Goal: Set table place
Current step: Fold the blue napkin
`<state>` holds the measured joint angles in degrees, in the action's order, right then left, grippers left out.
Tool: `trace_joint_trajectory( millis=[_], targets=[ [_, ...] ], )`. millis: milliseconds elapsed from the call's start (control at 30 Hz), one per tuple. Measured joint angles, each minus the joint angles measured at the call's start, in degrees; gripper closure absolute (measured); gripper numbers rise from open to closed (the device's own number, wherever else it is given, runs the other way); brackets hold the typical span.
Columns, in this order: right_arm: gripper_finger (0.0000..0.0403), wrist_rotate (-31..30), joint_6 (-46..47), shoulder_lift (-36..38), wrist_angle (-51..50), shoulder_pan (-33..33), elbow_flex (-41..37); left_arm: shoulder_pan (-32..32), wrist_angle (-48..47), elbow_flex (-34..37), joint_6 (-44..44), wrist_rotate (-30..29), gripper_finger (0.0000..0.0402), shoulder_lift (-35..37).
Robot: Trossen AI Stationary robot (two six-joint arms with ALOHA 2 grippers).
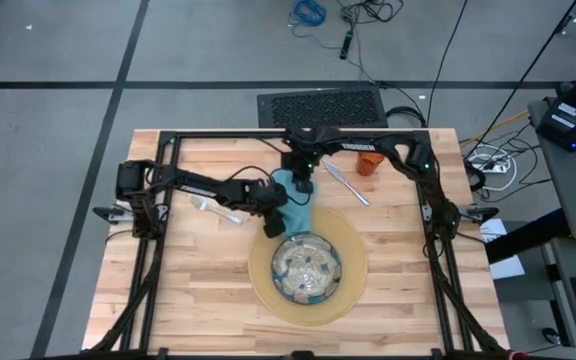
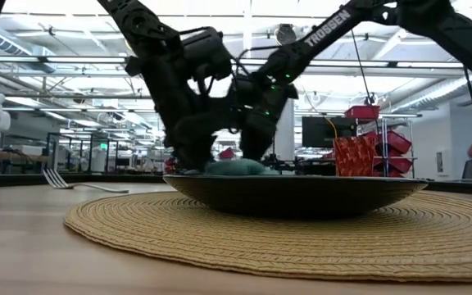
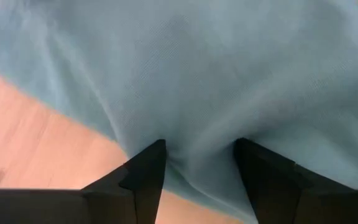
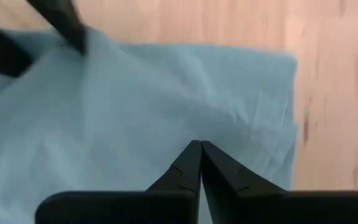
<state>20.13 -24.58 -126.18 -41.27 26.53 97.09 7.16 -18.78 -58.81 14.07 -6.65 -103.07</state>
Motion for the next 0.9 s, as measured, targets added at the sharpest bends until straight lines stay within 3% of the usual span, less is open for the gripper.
trace_joint_trajectory(
  millis=[167, 300, 433, 600, 900],
  targets=[
    [0.0403, -0.2, 0.4, -5.6, -4.9, -0.9, 8.3, 0.5, -6.5, 0.2, -0.9, -0.3, 0.0222, 0.2],
    [0.0403, -5.1, -0.2, -7.7, -8.8, -2.4, 12.2, -0.4, -7.5, 2.8, -0.2, -1.0, 0.0222, 0.5],
    [0.0403, -2.1, -0.5, -7.7, -8.7, -2.6, 12.4, -1.9, -6.9, 5.0, 1.6, -1.2, 0.0222, 2.9],
    [0.0403, -0.2, -0.6, -6.6, -10.7, -2.3, 12.5, -3.7, -6.5, 5.4, 2.0, -1.5, 0.0222, 9.4],
    [0.0403, 1.8, -2.9, -2.0, -9.7, -4.6, 12.5, -5.4, -9.9, 5.9, 1.7, -9.2, 0.0222, 24.4]
  ],
)
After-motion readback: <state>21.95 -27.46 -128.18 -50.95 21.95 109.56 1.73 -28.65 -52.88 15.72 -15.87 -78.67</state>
